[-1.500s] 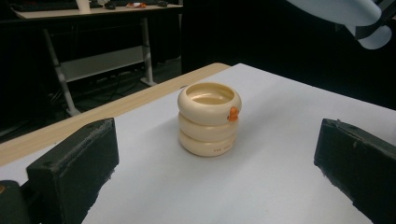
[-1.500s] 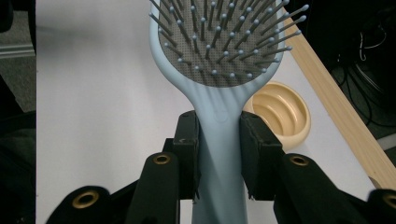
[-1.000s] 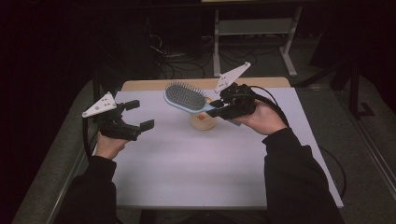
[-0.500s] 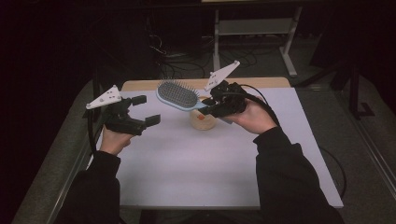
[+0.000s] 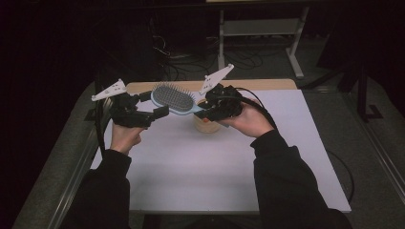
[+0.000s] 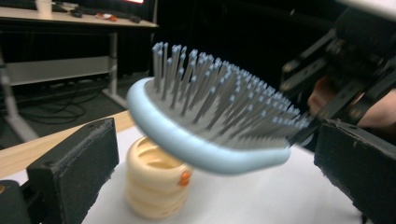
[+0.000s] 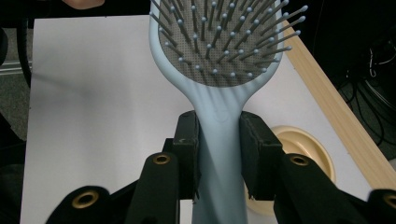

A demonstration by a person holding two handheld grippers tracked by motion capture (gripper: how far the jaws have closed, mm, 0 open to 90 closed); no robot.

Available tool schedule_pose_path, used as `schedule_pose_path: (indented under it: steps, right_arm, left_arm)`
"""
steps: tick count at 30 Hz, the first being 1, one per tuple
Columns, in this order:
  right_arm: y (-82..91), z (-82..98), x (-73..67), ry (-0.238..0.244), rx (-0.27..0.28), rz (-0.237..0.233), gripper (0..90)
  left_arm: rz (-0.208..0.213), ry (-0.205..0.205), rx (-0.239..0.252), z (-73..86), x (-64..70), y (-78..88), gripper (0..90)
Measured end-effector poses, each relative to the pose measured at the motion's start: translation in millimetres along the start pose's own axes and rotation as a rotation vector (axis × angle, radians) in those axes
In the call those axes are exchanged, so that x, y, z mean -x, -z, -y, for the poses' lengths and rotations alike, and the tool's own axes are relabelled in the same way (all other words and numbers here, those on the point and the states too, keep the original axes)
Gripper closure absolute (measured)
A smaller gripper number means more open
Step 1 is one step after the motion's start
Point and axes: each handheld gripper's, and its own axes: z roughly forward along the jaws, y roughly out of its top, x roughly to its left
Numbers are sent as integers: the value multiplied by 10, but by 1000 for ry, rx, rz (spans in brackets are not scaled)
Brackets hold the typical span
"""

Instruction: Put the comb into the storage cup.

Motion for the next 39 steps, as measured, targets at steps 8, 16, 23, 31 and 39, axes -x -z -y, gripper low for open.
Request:
schedule_pose_path:
  steps: [8, 16, 23, 31, 39]
  right_arm:
    - [-73, -52, -22, 16, 13, 7, 685]
    - [-98, -88, -48, 35, 35, 34, 685]
    - [-127, -82, -42, 37, 24, 53, 686]
    - [-140, -84, 0, 15, 37, 80, 687]
    - [-198, -76, 21, 0, 25, 103, 688]
  left_arm:
    - [1, 21, -11, -24, 9, -104, 0]
    - [-32, 44, 23, -54, 23, -142, 76]
    - [-68, 103, 22, -94, 98, -187, 188]
    - [-40, 151, 45, -144, 133, -275, 353]
    - [-35, 82, 33, -193, 206, -328, 456]
